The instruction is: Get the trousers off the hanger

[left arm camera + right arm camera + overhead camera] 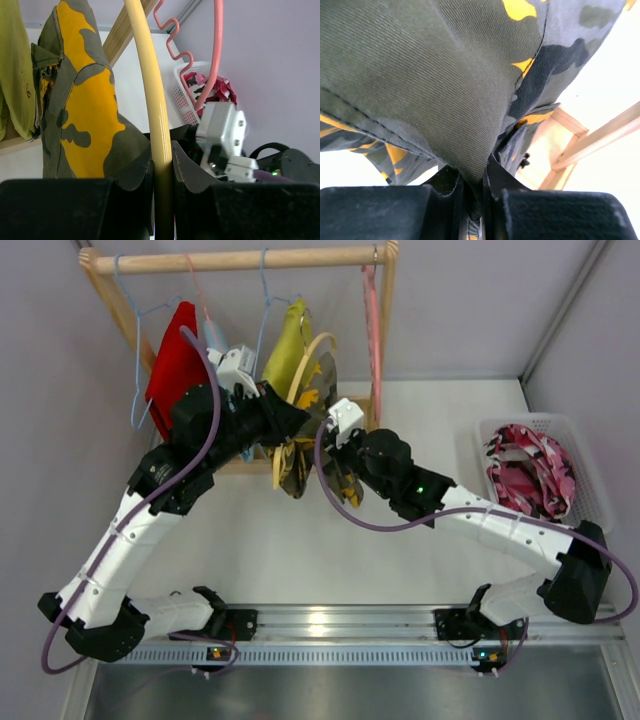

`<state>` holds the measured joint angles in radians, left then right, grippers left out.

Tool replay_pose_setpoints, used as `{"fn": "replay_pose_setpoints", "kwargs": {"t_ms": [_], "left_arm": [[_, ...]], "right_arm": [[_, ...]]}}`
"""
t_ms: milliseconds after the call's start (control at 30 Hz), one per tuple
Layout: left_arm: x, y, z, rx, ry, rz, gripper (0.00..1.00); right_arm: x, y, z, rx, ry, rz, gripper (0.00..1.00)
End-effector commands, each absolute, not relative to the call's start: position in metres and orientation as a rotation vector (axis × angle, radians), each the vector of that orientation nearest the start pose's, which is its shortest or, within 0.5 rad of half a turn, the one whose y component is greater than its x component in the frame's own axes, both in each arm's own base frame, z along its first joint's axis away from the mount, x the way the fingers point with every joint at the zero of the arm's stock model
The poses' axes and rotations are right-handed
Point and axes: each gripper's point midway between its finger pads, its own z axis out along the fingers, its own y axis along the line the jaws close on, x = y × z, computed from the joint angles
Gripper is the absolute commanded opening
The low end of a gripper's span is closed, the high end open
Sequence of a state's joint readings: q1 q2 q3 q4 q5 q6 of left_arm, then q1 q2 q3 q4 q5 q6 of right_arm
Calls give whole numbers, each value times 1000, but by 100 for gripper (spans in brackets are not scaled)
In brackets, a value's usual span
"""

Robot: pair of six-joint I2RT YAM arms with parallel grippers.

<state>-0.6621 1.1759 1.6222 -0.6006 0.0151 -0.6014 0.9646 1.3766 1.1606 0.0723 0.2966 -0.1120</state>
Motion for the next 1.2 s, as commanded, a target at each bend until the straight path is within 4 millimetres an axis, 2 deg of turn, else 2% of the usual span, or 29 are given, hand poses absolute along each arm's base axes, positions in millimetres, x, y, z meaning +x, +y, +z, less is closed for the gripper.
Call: {"fn": "replay_pose_setpoints", "kwargs": {"t_ms": [0,133,333,567,633,833,867,933,1167], "left_arm": [[254,-230,509,86,1546,-1001,0],[258,-231,487,96,1591,-973,0],[261,-233,467,120,1628,-937,0],[265,-234,438,142,1685,-901,0],[272,-229,427,116,1705,-850,0],[275,-227,399,89,1769,-836,0],[276,-227,394,81,1781,-839,0],[276,-227,386,75,1801,-845,0],[275,-224,368,74,1838,-826,0]], "right_arm": [[288,324,416,-568,1364,498,0],[274,308,450,-550,1313,527,0],[258,291,483,-557,1234,547,0],[257,271,516,-509,1160,551,0],[255,265,526,-494,1137,556,0],[246,241,569,-442,1058,554,0],[243,235,581,-427,1034,553,0],[240,229,591,-415,1015,550,0],[225,207,637,-362,920,556,0]]}}
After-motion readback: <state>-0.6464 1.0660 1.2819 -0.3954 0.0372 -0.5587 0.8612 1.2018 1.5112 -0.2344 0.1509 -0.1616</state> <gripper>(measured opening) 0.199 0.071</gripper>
